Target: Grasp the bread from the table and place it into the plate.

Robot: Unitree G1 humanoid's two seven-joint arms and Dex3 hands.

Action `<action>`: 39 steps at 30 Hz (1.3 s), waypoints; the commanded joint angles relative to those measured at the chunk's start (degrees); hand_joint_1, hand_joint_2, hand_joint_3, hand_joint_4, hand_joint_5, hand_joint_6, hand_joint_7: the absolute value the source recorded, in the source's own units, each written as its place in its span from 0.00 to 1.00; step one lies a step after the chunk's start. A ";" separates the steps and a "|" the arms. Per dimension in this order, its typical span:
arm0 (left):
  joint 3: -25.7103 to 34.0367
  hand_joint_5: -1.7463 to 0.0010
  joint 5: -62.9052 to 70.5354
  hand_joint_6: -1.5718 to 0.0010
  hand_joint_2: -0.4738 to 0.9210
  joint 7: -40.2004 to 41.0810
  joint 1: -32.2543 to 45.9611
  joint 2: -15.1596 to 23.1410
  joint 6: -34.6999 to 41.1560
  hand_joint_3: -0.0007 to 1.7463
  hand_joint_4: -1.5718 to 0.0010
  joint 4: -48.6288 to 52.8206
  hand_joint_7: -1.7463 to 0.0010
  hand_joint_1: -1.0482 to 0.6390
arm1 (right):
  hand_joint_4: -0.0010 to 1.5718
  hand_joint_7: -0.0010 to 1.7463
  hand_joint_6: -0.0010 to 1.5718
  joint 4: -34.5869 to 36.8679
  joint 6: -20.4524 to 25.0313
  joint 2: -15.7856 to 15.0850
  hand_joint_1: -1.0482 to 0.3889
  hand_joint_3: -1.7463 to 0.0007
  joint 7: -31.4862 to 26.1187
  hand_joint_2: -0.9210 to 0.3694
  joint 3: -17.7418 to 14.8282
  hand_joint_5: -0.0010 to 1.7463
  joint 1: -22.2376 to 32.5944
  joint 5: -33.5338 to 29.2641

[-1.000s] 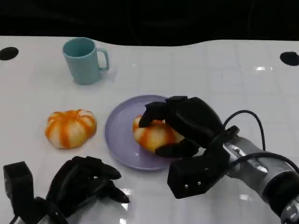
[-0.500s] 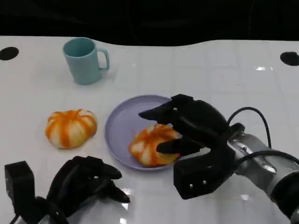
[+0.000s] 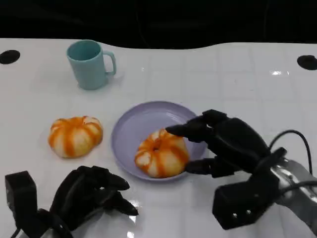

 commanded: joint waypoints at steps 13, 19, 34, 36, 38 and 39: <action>-0.05 0.84 0.10 0.00 0.90 0.24 1.41 0.17 0.99 0.00 0.00 -0.78 0.98 0.01 | 0.25 0.22 0.38 -13.57 -3.81 -4.21 0.33 0.88 5.49 0.00 -7.78 0.73 15.58 10.86; 0.03 0.84 -0.16 0.00 0.90 -0.08 1.30 0.13 1.21 0.00 0.00 -0.69 0.98 0.01 | 0.28 0.83 0.24 -12.97 -6.72 -2.14 0.37 0.89 7.50 0.00 -10.45 0.98 20.34 18.91; -0.01 0.84 -0.24 0.00 0.89 -0.18 1.54 0.04 1.51 0.00 0.00 -1.39 0.98 0.01 | 0.37 0.95 0.27 -15.65 -5.76 1.73 0.38 0.80 20.92 0.00 -16.19 1.00 29.64 39.18; -0.03 0.85 -0.16 0.00 0.89 -0.11 1.66 0.15 1.51 0.00 0.00 -1.56 0.98 0.01 | 0.37 0.95 0.27 -16.45 -4.74 2.21 0.37 0.80 22.39 0.00 -16.77 1.00 30.41 40.93; 0.08 0.85 -0.31 0.00 0.89 -0.24 1.63 0.30 1.83 0.00 0.00 -1.51 0.98 0.01 | 0.38 0.96 0.27 -16.79 -3.80 2.93 0.37 0.79 23.03 0.00 -17.32 1.00 30.84 41.47; 0.15 0.85 -0.39 0.00 0.89 -0.36 1.58 0.37 1.90 0.00 0.00 -1.40 0.98 0.01 | 0.38 0.96 0.27 -16.83 -3.46 3.32 0.37 0.79 23.15 0.00 -17.57 1.00 30.91 41.48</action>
